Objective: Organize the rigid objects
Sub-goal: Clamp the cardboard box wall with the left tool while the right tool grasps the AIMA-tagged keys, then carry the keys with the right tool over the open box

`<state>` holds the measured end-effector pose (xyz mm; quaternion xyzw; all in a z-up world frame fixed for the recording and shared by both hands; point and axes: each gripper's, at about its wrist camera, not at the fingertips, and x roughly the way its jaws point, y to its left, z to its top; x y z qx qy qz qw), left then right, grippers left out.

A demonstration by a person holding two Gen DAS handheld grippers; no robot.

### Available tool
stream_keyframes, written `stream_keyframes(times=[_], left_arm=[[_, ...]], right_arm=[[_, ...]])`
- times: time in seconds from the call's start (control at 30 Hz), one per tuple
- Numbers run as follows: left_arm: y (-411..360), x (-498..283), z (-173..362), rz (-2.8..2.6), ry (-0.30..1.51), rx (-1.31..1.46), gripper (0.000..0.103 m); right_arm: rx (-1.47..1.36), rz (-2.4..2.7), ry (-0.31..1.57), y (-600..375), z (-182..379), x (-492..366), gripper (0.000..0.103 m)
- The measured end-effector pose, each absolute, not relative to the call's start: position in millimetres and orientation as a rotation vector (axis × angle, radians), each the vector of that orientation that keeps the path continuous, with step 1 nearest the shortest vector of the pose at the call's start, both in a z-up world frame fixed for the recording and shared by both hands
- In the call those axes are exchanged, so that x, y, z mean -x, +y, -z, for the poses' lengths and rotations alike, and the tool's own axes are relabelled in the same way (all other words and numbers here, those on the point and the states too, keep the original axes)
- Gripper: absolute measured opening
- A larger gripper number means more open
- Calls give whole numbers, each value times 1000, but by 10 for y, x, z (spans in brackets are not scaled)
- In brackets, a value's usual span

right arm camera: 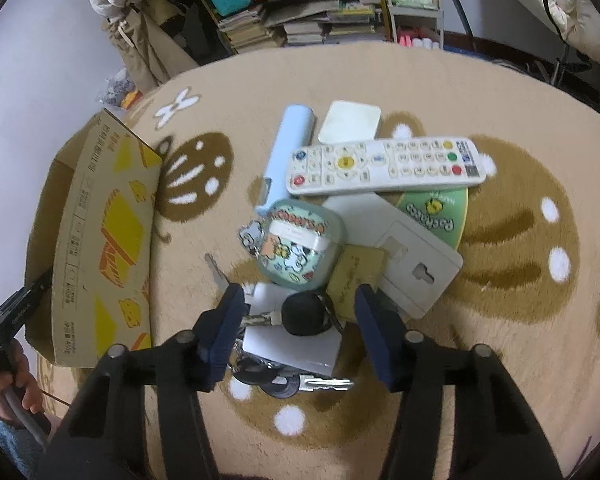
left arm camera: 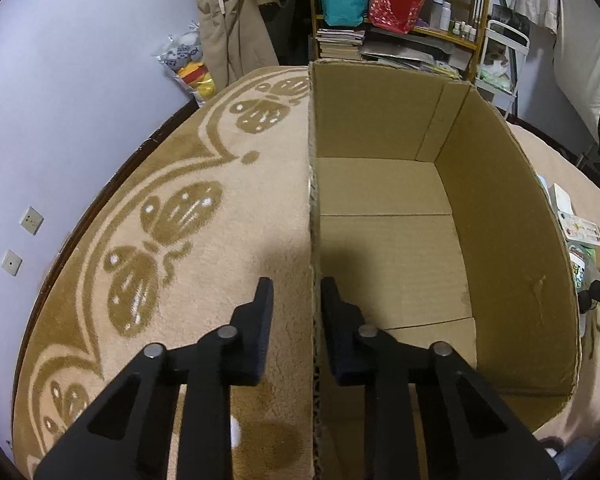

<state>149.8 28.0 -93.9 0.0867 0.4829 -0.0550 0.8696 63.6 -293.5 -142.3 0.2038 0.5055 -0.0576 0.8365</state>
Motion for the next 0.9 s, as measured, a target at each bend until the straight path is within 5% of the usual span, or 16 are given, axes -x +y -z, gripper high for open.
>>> stream_keyframes(times=[0.07, 0.2, 0.37, 0.9], left_arm=[[267, -1497, 960, 114, 1017, -187, 22], [284, -1504, 965, 116, 1021, -166, 21], [247, -1487, 972, 135, 1021, -171, 10], [220, -1480, 979, 140, 1008, -173, 5]], right_arm=[[-440, 125, 1087, -2941, 1459, -634, 50], [-466, 116, 1100, -2962, 1518, -632, 20], [-453, 131, 1120, -2969, 1541, -610, 5], [-333, 161, 938, -2859, 926, -556, 3]])
